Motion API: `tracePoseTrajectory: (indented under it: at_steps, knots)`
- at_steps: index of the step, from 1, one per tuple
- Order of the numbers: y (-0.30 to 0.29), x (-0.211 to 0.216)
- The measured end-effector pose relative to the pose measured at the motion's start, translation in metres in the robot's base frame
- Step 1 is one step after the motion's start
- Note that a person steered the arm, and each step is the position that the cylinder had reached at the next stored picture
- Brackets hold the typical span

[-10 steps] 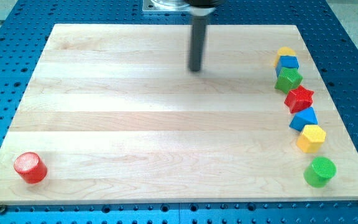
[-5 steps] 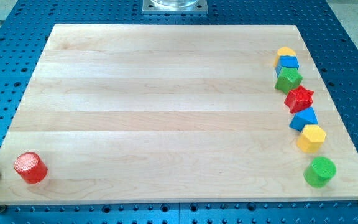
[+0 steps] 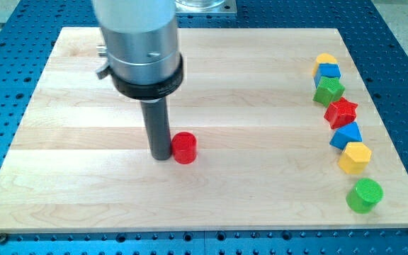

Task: Place the red circle at the top side of the heart

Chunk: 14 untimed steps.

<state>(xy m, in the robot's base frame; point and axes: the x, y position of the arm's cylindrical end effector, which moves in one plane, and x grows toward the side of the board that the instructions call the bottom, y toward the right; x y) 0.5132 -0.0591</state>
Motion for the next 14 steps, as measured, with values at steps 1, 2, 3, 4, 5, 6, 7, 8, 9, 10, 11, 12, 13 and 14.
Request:
tracePoseTrajectory:
  at_steps: [1, 2, 3, 4, 5, 6, 7, 8, 9, 10, 11, 12, 13, 14]
  knots:
    - [0.001, 0.019]
    - [0.012, 0.010]
    - [0.060, -0.004]
    - [0.104, -0.003]
    - [0.111, -0.086]
    - [0.127, -0.159]
    - [0.106, -0.158]
    - [0.076, -0.101]
    - [0.108, -0.070]
    - [0.140, -0.106]
    - [0.169, -0.148]
    - [0.206, -0.165]
    - [0.223, -0.174]
    - [0.207, -0.185]
